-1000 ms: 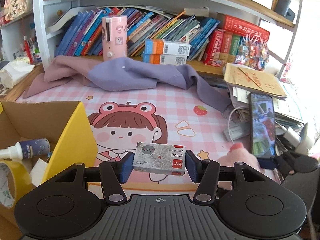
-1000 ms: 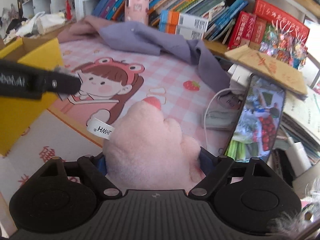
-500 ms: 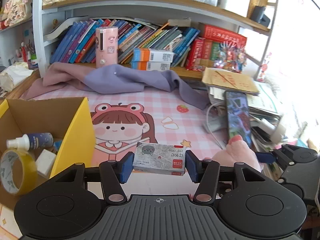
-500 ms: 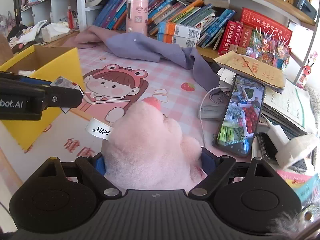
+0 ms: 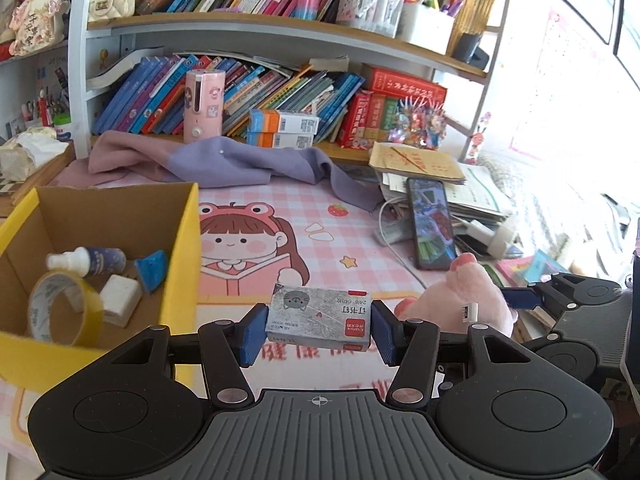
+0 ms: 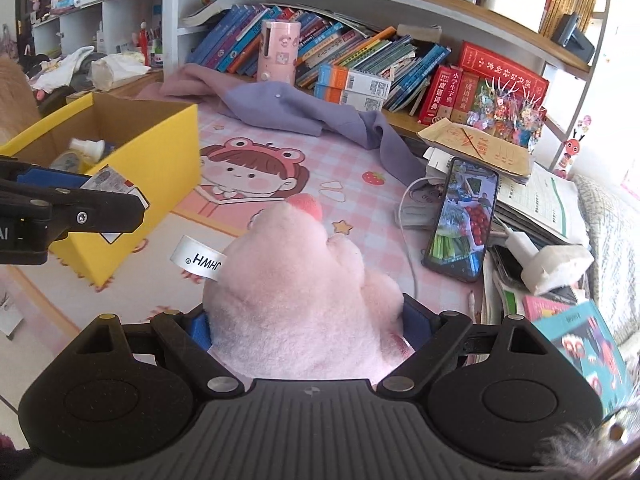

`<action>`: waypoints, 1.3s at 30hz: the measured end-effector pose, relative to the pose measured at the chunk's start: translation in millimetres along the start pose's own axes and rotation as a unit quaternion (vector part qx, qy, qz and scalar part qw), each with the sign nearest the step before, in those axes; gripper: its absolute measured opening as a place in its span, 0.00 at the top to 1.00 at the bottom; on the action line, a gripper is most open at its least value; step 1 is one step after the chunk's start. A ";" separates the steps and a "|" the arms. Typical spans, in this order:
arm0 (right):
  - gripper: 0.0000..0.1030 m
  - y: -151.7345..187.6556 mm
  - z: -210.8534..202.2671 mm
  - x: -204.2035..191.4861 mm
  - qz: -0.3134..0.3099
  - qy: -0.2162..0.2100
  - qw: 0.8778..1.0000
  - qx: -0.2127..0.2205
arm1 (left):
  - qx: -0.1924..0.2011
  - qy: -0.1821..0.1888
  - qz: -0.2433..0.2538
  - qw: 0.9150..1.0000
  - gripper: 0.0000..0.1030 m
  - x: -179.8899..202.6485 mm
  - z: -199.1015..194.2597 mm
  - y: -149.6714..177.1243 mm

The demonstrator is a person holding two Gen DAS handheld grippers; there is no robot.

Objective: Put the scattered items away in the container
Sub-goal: 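Lift the medicine box and pink pig and carry both to the yellow box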

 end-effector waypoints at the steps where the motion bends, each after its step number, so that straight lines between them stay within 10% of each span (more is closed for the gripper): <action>1: 0.15 1.9 -6.7 -4.7 0.000 0.001 1.000 0.000 | 0.000 0.003 0.002 1.000 0.48 -0.4 -6.9 3.0; 39: 0.15 32.5 -111.8 -189.4 -0.068 -0.075 0.995 0.000 | -0.017 -0.082 -0.040 0.996 0.48 -107.4 -173.2 105.2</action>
Point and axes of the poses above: each gripper's, at about its wrist camera, not at the fingertips, and z roughly the way its jaws point, x to its right, y to its underside, the point moved 3 cm from there along z, roughly the way its jaws point, and after that the axes turned 15 degrees about y, right-handed, at the moved point
